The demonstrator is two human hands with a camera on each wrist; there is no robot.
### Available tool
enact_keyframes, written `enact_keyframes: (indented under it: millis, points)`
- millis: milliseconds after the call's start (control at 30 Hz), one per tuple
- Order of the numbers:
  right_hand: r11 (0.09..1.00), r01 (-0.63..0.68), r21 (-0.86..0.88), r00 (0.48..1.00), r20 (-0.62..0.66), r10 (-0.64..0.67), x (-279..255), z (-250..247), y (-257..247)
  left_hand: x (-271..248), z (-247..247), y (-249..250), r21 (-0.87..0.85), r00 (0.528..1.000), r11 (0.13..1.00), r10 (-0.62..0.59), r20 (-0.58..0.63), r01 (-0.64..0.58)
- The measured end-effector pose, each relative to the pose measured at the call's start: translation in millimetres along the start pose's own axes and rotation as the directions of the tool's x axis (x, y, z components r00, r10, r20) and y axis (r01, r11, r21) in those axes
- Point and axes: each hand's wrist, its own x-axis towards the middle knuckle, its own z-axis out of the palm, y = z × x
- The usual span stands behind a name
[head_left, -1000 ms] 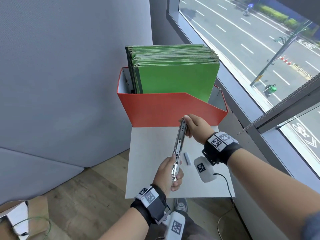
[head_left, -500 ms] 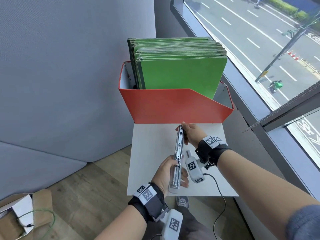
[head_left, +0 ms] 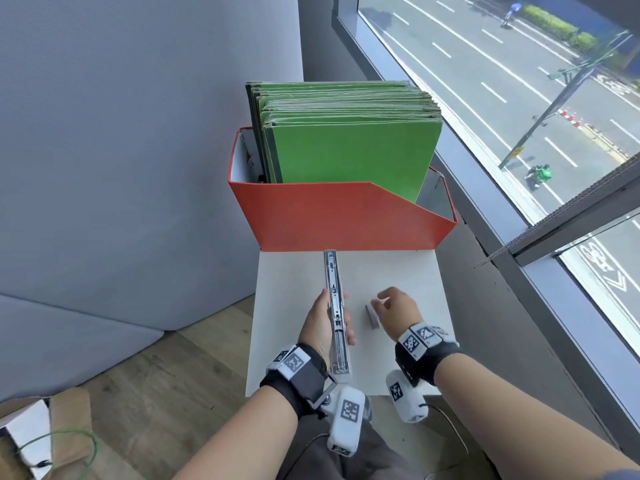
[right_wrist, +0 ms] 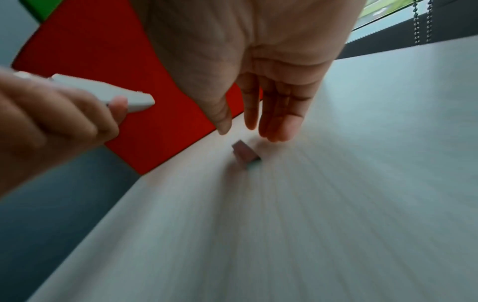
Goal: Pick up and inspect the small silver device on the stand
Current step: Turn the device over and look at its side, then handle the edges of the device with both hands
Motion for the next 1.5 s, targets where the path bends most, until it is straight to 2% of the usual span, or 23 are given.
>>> enact_keyframes:
  millis: [100, 400, 600, 667, 800, 933, 1133, 1300, 1500]
  points:
    - [1.000, -0.011, -0.013, 1.000, -0.026, 0.010, -12.2, 15.4, 4.7, 2.5, -4.1, 0.1, -0.019, 1.000, 1.000, -0.009, -0.028, 0.009]
    - [0.982, 0.068, -0.177, 0.996, -0.036, -0.076, -20.0, 32.0, -2.1, 8.8, -13.4, -3.6, -0.063, 0.995, 0.998, 0.001, -0.100, -0.008]
    - [0.993, -0.008, -0.119, 1.000, -0.020, 0.005, -14.1, 21.0, -5.2, 16.3, -19.1, -7.1, -0.041, 0.993, 0.998, 0.048, -0.111, -0.053]
    - [0.999, -0.016, -0.050, 0.999, -0.052, 0.013, -16.4, 13.1, -8.4, 18.4, -18.3, -7.1, 0.005, 0.990, 0.998, 0.061, -0.128, -0.060]
    - [0.994, 0.051, 0.095, 0.995, -0.089, -0.043, -37.3, -4.2, -23.6, 25.2, -12.2, -7.9, 0.037, 0.989, 0.998, 0.053, -0.135, -0.048]
    - [0.979, 0.119, 0.165, 0.991, -0.074, -0.108, -69.0, -14.6, -41.1, 29.2, 0.5, -9.2, -0.028, 0.997, 1.000, 0.001, -0.083, -0.003]
    - [0.980, 0.175, 0.096, 0.981, -0.099, -0.166, -86.9, -7.8, -37.0, 35.6, 19.2, -10.6, -0.034, 0.999, 0.999, 0.029, -0.043, -0.030]
    - [0.980, 0.199, 0.006, 0.974, -0.109, -0.197, -87.2, -6.4, -31.2, 39.8, 21.4, -11.9, 0.015, 0.996, 0.997, 0.070, -0.062, -0.069]
    - [0.973, 0.227, -0.028, 0.969, -0.095, -0.229, -83.5, -4.5, -27.9, 37.2, 21.3, -9.8, 0.007, 0.995, 0.998, 0.066, -0.073, -0.065]
